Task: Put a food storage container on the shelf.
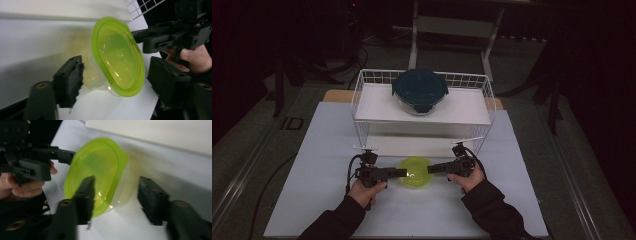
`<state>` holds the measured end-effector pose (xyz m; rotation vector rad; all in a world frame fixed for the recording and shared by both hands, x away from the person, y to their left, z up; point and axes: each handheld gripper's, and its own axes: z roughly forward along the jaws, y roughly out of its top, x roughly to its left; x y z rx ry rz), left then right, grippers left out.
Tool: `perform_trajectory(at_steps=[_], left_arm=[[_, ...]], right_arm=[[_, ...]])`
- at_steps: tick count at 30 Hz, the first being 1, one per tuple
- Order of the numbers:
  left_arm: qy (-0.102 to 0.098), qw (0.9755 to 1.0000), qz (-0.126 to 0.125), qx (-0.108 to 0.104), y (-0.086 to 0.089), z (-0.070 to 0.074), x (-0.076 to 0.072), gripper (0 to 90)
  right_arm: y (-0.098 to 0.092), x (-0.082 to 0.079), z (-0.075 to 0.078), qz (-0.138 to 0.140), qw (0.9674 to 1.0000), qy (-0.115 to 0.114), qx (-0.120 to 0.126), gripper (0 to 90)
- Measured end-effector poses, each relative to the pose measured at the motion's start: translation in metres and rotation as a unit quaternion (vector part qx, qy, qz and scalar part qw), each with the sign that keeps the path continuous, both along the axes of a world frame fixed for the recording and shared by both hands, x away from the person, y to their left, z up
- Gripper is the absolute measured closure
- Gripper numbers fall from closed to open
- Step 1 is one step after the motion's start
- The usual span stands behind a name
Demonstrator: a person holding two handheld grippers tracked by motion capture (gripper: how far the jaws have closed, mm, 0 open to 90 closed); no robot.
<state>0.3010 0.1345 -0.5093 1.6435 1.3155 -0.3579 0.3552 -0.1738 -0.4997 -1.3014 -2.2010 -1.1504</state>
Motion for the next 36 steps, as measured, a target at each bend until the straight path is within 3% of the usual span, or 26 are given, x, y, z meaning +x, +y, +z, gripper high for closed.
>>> perform_trajectory(at_steps=[4,7,11,13,23,29,33,36], left_arm=[[0.013,0.9998,-0.013,0.004,0.0,-0.005,0.002,50.7],[0.022,0.9996,-0.015,-0.006,0.001,-0.009,0.003,58.1],[0.03,0.9994,-0.017,-0.004,0.001,-0.012,0.003,65.6],[0.035,0.9992,-0.016,-0.013,0.003,-0.014,0.002,66.5],[0.04,0.9991,-0.01,-0.009,0.002,-0.011,-0.001,74.5],[0.013,0.9996,0.001,0.024,-0.004,-0.002,-0.008,77.9],[0.014,0.9996,0.007,0.023,-0.003,-0.003,-0.007,79.4],[0.006,0.9997,0.01,0.024,-0.002,0.001,-0.009,79.8]], right_arm=[[0.001,0.001,-0.003,-0.005,0.9999,0.015,0.003,65.5],[0.002,0.001,-0.004,-0.007,0.9997,0.023,0.003,70.9],[0.003,0.0,-0.004,-0.01,0.9996,0.028,0.005,75.0],[0.003,-0.001,-0.005,-0.01,0.9995,0.027,0.009,75.4],[0.006,-0.013,0.001,-0.008,0.9997,0.023,-0.004,76.6],[0.005,-0.02,0.005,-0.017,0.9998,0.01,-0.008,80.5],[0.008,-0.023,0.008,-0.019,0.9996,-0.01,-0.019,80.9],[0.008,-0.025,0.01,-0.021,0.9996,-0.01,-0.018,81.0]])
